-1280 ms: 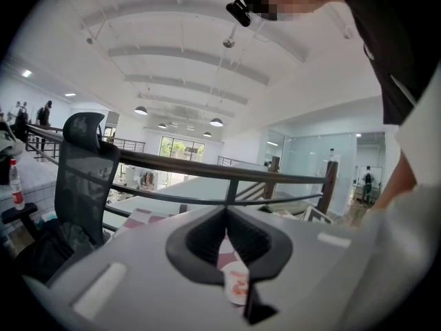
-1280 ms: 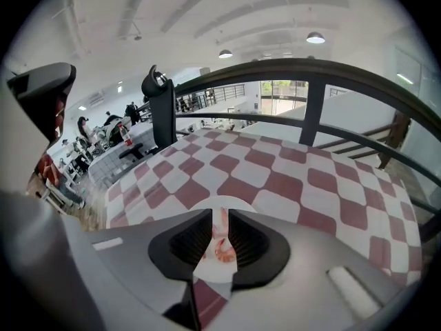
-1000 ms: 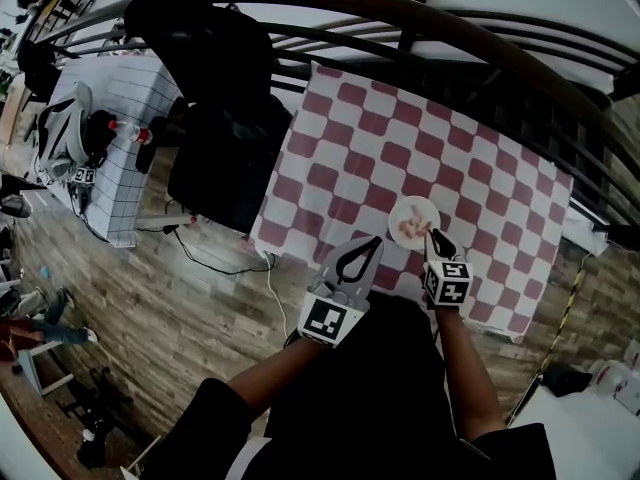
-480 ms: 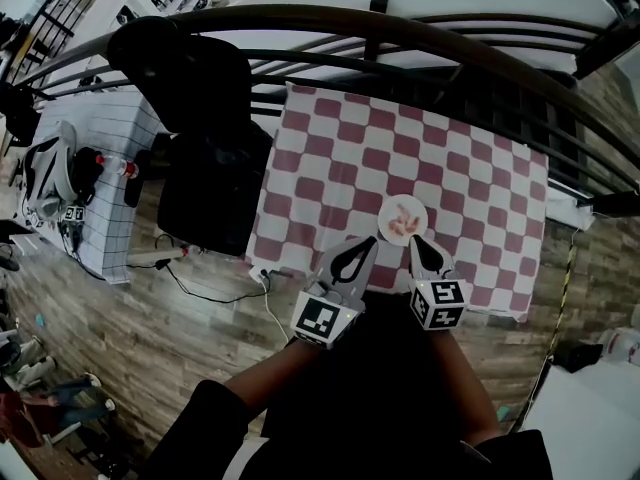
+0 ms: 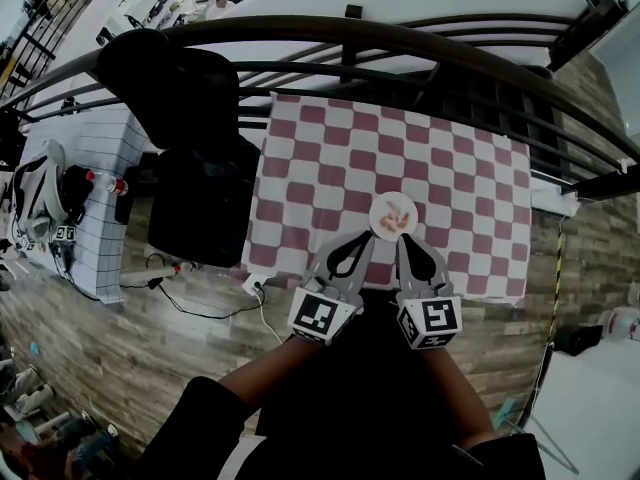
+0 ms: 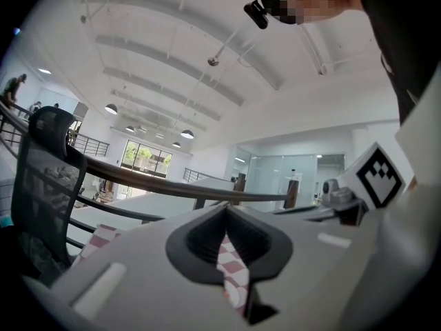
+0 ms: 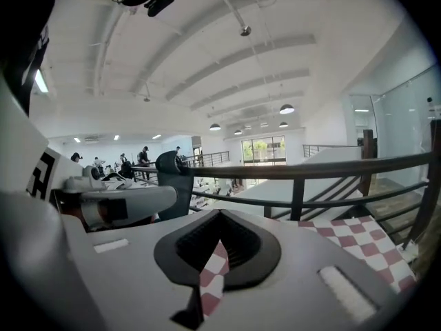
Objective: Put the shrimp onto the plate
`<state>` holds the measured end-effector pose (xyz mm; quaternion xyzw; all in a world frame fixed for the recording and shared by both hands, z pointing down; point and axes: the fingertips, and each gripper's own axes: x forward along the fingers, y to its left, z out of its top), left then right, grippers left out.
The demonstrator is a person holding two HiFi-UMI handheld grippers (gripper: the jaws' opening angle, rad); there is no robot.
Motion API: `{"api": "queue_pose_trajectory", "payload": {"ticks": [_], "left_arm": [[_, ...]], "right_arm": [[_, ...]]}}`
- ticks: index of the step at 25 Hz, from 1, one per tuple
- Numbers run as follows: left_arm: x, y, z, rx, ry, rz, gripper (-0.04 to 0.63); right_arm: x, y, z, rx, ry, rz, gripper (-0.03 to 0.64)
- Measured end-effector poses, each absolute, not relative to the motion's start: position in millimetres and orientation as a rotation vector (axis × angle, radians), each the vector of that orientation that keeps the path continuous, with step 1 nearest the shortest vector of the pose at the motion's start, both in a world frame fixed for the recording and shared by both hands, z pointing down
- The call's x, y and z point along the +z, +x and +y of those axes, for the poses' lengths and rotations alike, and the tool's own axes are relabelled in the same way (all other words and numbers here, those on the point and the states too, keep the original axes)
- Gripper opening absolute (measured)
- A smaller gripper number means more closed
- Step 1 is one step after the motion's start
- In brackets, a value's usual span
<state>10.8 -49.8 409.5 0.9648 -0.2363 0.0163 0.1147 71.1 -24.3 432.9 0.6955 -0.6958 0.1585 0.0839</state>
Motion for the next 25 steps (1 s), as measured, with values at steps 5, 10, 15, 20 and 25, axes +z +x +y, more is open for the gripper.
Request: {"api": "queue_pose_trajectory", "payload": {"ticks": [5,10,15,20,25], "left_arm": [[406.2,9.9,-45.2,0.048,2.865,-0.674,0.006],[388.4,6.7,-42.4,0.004,2.904,-0.711,0.006],[379.1,9.7,-38.0,-0.026,2.906,-0.705,0.006],[379.2,15.9,-28.7,-0.023,2.924,-0.66,0.006],[378.7,19.8,-23.6,-0.024,2.935,-0.62,0.006]], "right_arm": [[397.5,68.5,-19.6,0.284,2.152,-2.031,-0.002],[387.1,68.0,-9.1,0.234,2.188,-1.992,-0.002],[385.9,61.0,-3.1,0.224,2.185,-1.994,-0.002],[385.1,63.3,4.1,0.221,2.201,-1.98,-0.002],[387.5,60.9,10.3,0.225,2.212,-1.965,-0.003]]}}
